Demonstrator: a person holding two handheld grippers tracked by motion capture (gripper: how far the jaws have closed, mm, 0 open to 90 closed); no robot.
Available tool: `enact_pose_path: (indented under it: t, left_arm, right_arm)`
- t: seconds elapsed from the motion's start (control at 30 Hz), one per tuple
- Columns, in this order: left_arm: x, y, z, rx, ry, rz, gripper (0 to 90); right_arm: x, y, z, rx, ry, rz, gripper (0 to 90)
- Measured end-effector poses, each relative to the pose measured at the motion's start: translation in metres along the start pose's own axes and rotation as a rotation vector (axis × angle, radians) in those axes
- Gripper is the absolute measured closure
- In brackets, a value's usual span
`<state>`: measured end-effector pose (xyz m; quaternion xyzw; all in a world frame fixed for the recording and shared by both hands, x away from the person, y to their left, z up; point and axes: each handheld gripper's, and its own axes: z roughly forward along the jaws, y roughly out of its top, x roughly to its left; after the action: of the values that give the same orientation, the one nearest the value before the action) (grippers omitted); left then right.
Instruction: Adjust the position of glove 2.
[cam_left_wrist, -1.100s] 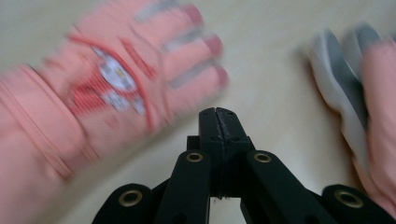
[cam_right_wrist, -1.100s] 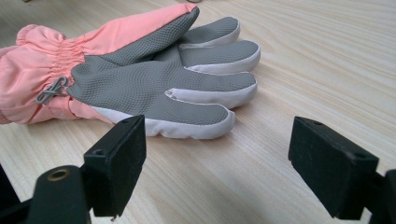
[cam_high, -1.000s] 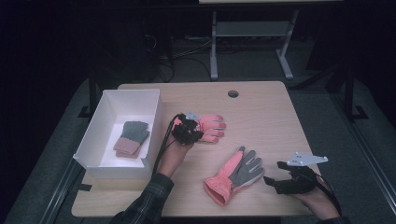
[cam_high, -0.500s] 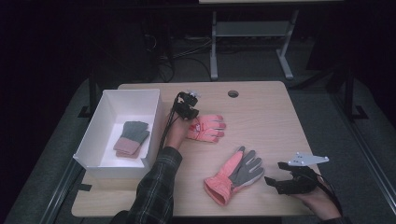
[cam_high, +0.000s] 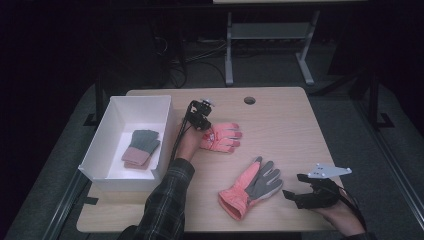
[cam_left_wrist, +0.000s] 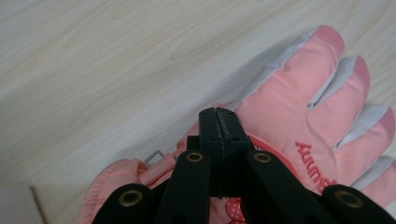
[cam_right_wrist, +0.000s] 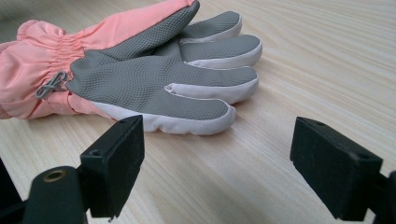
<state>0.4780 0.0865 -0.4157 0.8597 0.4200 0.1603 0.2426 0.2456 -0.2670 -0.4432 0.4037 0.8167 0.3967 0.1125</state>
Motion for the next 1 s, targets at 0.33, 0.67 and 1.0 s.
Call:
enact_pose_path:
  t: [0.33,0.67,1.0]
  left_arm:
    - [0.016,0.003,0.018,0.057,0.025,-0.057,89.8]
    - [-0.003,-0.014,0.003,0.119,-0.033,-0.057,89.8]
    - [-0.035,-0.042,-0.019,0.139,-0.138,0.012,89.8]
  right_arm:
    - [0.001,0.0,0.0,0.001,0.003,-0.003,17.4]
    - [0.001,0.0,0.0,0.001,0.0,-0.002,17.3]
    - [0.003,0.0,0.0,0.006,-0.007,-0.005,17.3]
